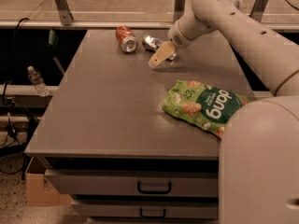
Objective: Move redbull can near coke can
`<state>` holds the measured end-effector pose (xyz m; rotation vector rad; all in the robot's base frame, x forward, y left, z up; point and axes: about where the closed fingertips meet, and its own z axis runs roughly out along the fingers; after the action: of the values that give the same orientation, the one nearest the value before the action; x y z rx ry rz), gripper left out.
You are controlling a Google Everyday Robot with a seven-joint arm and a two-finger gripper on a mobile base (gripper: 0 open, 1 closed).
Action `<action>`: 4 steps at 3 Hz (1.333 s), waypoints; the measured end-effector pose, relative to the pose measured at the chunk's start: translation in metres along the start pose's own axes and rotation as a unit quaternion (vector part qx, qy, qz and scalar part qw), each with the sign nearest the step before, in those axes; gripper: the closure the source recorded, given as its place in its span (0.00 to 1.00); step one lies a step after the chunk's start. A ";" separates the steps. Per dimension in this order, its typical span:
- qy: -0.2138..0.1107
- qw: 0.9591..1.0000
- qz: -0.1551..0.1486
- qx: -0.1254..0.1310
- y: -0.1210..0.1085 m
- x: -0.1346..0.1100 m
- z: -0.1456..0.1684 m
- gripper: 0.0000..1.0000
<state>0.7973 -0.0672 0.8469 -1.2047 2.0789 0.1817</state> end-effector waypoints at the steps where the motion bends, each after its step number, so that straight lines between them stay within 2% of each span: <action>1: -0.017 1.000 0.000 -0.004 0.009 -0.004 -0.015 0.00; 2: -0.069 0.998 -0.011 -0.009 0.027 -0.014 -0.063 0.00; 3: -0.136 0.990 -0.042 -0.008 0.052 -0.019 -0.143 0.00; 4: -0.196 0.977 -0.083 0.014 0.082 -0.022 -0.234 0.00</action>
Offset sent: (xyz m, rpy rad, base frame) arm -0.1278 -0.0461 0.1315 0.2459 -0.2106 0.1367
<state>0.6191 -0.1115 1.0146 -1.2081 1.6283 0.2861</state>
